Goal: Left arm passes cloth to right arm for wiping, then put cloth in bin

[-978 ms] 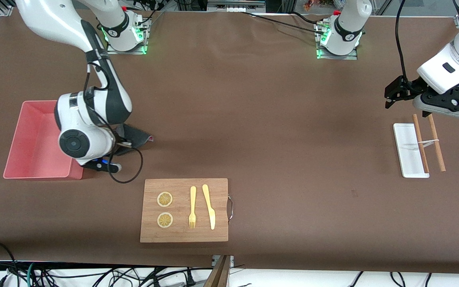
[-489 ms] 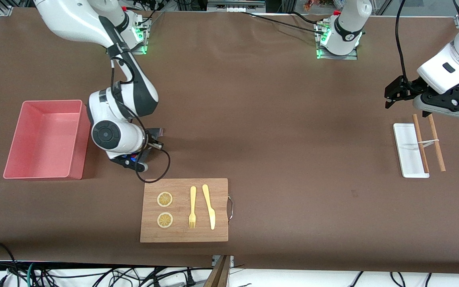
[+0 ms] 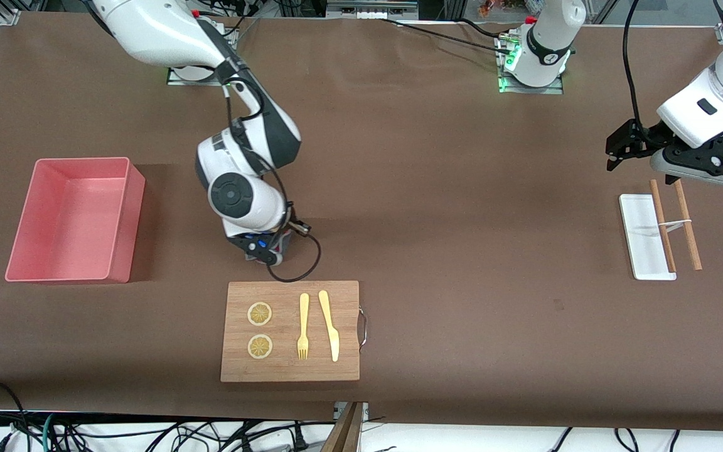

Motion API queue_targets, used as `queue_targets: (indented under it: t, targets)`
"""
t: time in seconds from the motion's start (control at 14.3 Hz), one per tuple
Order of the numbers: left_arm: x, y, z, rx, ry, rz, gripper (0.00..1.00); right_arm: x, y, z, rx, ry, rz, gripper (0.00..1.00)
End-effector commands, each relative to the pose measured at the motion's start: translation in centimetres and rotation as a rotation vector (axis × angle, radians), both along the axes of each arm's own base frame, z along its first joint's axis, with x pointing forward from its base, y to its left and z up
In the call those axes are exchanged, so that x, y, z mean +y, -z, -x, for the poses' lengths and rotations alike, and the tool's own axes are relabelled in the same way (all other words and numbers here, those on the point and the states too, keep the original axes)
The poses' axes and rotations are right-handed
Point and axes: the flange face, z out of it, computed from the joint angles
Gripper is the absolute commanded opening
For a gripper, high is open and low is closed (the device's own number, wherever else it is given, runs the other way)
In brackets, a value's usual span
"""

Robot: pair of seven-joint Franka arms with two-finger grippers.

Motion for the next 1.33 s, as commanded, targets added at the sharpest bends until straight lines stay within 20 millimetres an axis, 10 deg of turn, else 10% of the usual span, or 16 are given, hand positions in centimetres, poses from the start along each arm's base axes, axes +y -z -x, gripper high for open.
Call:
queue_targets:
  t: [0.0,0.21,0.49,1.26]
  targets:
    - [-0.2,-0.5,-0.1,-0.002,-0.005,0.001,1.00,2.8,-0.3,0.1,-0.028,0.074,-0.061,0.00]
    - [-0.1,-0.5,-0.1,0.000,-0.006,0.001,1.00,4.2,-0.9,0.6,-0.010,0.130,-0.137,0.00]
    - [-0.1,-0.4,0.1,0.010,-0.005,0.000,1.00,1.3,-0.7,-1.0,0.010,0.140,-0.143,0.00]
    - [0.1,-0.4,0.2,0.018,-0.008,-0.001,1.00,-15.0,2.0,-3.1,0.272,-0.245,-0.067,0.00]
